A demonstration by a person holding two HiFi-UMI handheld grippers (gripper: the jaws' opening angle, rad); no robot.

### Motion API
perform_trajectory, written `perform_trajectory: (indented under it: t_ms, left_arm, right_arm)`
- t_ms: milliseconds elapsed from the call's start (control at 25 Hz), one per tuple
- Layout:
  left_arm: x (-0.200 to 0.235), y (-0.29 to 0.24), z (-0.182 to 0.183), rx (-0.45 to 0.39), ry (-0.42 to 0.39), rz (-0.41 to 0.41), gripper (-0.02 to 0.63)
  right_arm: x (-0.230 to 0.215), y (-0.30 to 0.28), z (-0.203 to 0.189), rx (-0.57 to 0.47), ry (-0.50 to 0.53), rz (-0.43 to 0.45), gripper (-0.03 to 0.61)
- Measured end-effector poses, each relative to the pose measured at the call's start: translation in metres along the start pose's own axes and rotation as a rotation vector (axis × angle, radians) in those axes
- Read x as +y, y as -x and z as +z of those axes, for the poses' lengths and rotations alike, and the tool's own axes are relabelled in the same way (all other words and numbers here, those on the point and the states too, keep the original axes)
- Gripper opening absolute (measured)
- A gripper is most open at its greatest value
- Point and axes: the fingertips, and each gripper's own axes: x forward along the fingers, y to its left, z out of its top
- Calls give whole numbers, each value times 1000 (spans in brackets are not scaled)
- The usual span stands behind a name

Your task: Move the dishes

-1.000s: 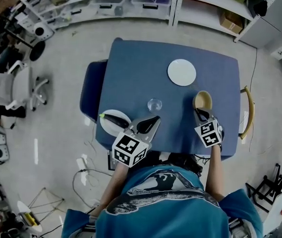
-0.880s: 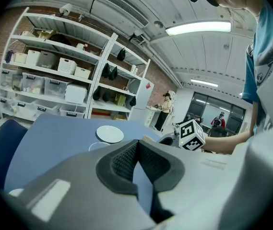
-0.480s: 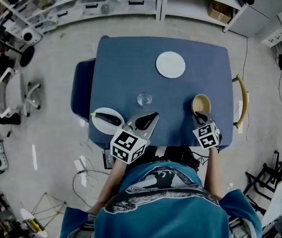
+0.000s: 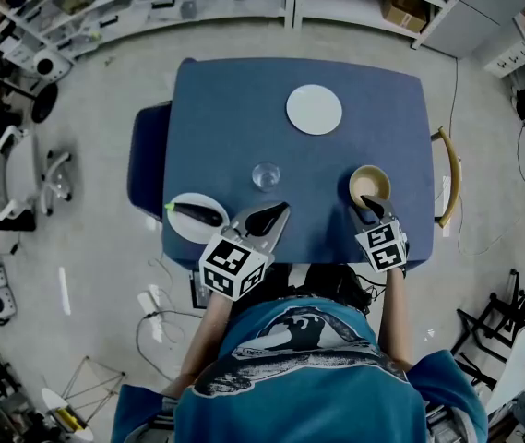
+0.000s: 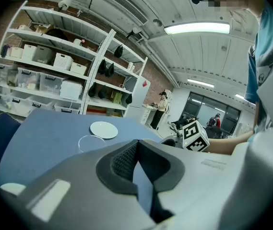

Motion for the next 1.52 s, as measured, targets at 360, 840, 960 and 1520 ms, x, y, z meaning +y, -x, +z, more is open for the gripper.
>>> perform_trajectory:
  t_ms: [360, 840, 960, 1520]
  left_arm:
    - [-9, -7, -12, 15, 26, -24, 12]
    - [-46, -24, -32, 82, 5, -106, 12]
    - [-50, -21, -34, 79, 11, -99, 12]
    - [-107, -14, -52, 95, -48, -121, 12]
  right_arm:
    - [7, 11, 3, -56, -108, 25, 127]
    - [15, 39, -8, -129, -186, 17, 127]
    - [21, 49, -11, -150, -202, 22, 133]
    - [42, 105, -24, -304, -264, 23, 137]
